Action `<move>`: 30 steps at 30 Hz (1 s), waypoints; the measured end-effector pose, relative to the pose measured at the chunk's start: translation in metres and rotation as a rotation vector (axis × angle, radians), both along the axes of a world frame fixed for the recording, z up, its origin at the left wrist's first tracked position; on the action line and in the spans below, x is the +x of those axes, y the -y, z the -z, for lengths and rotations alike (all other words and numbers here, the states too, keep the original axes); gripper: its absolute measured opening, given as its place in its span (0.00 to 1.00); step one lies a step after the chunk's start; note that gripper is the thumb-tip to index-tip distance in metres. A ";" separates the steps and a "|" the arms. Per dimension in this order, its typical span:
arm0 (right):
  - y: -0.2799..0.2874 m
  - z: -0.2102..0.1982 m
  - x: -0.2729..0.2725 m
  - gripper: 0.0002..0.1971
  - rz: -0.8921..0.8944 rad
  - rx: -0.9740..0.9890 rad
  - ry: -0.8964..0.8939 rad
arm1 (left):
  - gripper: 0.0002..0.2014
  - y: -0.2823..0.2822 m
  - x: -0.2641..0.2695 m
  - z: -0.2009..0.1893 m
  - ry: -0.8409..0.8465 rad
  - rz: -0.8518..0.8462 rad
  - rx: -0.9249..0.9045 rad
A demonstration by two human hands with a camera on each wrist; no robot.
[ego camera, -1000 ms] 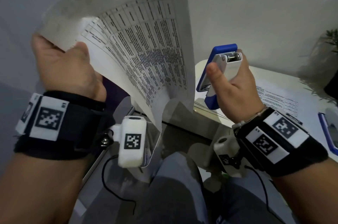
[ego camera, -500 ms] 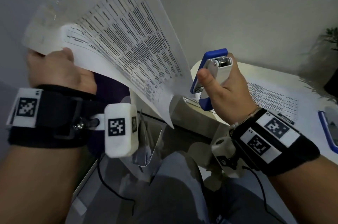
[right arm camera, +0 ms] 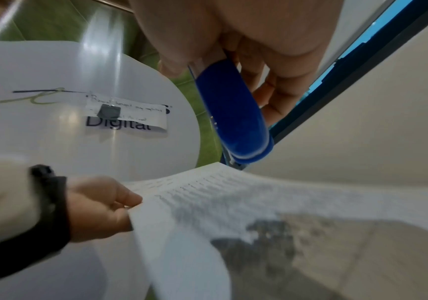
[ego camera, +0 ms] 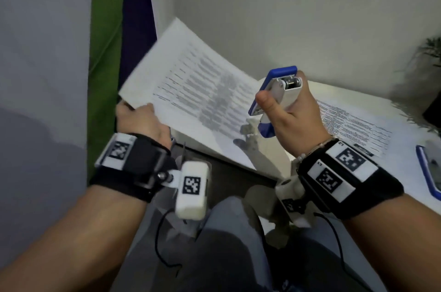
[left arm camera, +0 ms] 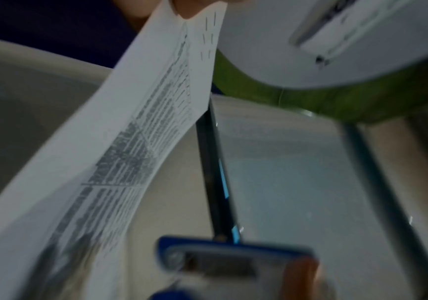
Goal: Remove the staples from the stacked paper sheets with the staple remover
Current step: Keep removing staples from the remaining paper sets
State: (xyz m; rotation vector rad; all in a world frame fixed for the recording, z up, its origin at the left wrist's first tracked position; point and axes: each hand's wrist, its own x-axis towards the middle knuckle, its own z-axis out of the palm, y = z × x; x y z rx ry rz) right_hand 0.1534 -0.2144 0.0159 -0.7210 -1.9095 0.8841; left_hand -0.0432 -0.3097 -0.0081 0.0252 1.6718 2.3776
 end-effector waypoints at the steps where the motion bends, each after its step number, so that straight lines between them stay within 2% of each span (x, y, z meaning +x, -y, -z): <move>1: -0.004 0.002 0.000 0.22 0.021 -0.012 0.031 | 0.18 -0.002 0.012 0.004 -0.079 0.003 -0.053; 4: -0.023 0.015 0.004 0.20 0.093 -0.052 0.185 | 0.14 -0.005 0.042 0.022 -0.474 0.143 -0.148; 7: -0.044 0.031 0.012 0.24 0.177 -0.110 0.361 | 0.20 -0.001 0.052 0.040 -0.823 0.407 -0.159; 9: -0.055 0.036 0.018 0.27 0.231 -0.151 0.399 | 0.21 0.002 0.056 0.049 -1.026 0.533 -0.162; 12: -0.061 0.037 0.023 0.25 0.267 -0.186 0.398 | 0.17 0.002 0.052 0.059 -1.236 0.579 -0.257; 15: -0.062 0.040 0.025 0.19 0.289 -0.193 0.356 | 0.16 0.003 0.046 0.062 -1.256 0.610 -0.285; 16: -0.063 0.041 0.026 0.17 0.300 -0.202 0.333 | 0.13 0.002 0.046 0.062 -1.271 0.624 -0.290; 20: -0.069 0.047 0.028 0.17 0.344 -0.277 0.246 | 0.11 0.001 0.046 0.063 -1.283 0.641 -0.288; 23: -0.074 0.051 0.031 0.16 0.352 -0.325 0.206 | 0.19 0.002 0.047 0.064 -1.249 0.628 -0.270; 25: -0.075 0.052 0.033 0.16 0.348 -0.355 0.163 | 0.25 0.004 0.050 0.062 -1.177 0.635 -0.294; 27: -0.073 0.052 0.033 0.16 0.344 -0.390 0.111 | 0.27 0.003 0.051 0.059 -1.038 0.622 -0.337; 30: -0.069 0.054 0.038 0.11 0.328 -0.536 -0.078 | 0.27 0.002 0.040 0.060 -0.851 0.611 -0.633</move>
